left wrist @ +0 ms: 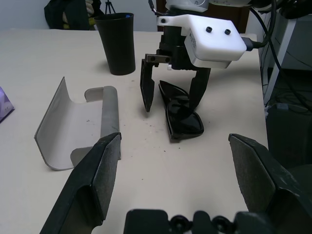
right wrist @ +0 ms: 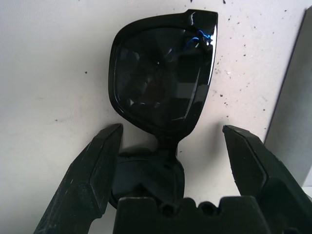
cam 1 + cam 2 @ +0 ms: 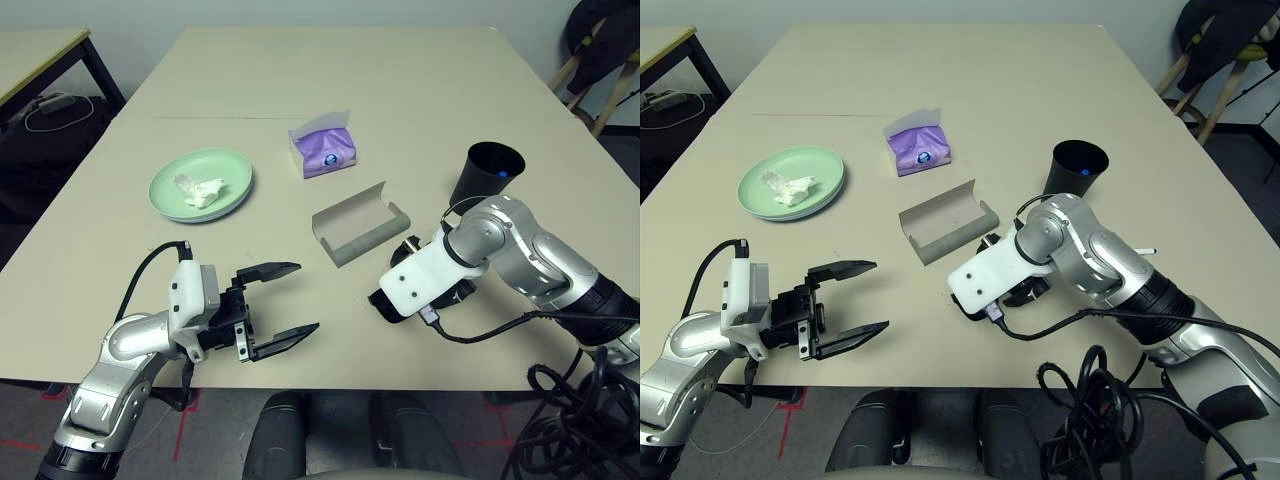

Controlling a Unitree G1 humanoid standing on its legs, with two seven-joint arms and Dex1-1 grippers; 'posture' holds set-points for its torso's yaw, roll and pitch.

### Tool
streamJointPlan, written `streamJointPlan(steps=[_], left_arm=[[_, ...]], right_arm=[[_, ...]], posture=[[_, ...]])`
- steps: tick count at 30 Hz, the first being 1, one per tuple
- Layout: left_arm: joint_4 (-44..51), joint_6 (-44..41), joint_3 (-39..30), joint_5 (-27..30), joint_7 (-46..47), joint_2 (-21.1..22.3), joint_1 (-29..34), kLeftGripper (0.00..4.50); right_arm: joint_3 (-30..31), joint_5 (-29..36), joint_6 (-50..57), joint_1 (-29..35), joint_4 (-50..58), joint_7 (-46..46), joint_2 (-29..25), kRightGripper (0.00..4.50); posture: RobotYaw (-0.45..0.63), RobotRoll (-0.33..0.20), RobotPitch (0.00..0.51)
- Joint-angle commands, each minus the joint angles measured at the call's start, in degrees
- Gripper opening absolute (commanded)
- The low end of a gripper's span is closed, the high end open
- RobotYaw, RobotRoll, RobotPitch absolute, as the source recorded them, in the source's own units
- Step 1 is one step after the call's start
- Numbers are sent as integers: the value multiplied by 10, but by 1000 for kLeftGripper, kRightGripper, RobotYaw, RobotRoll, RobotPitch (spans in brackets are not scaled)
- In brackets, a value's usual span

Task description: Organize and tidy the items on the table.

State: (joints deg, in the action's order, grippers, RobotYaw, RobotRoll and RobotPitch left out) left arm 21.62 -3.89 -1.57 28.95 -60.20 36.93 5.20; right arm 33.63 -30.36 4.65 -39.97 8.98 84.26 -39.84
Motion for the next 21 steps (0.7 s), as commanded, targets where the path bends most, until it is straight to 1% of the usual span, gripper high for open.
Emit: streamJointPlan(steps=[1,8,11,18,19,21], left_arm=[[-4,9,7,-7,-9,0,6,4460],[-13,15,9,-8,-16,1,2,4460],[-15,16,10,-8,-18,1,-1,4500],[-20,14,10,-6,-23,2,-8,4500],[-21,13,10,-6,-23,3,-9,4500],[-20,12,9,-5,-24,4,-9,4500]], right_arm=[[4,-21,6,16,2,-25,2,4500],[-2,-34,19,31,23,-29,-5,4500],[-4,-37,24,36,27,-29,-7,3893],[-7,-37,29,39,33,-29,-6,1359],[-7,-37,29,39,33,-30,-6,1206],[-7,-35,30,38,33,-30,-5,1206]], posture=[[156,0,112],[141,0,110],[141,0,110],[129,0,113],[129,0,114],[129,0,114]])
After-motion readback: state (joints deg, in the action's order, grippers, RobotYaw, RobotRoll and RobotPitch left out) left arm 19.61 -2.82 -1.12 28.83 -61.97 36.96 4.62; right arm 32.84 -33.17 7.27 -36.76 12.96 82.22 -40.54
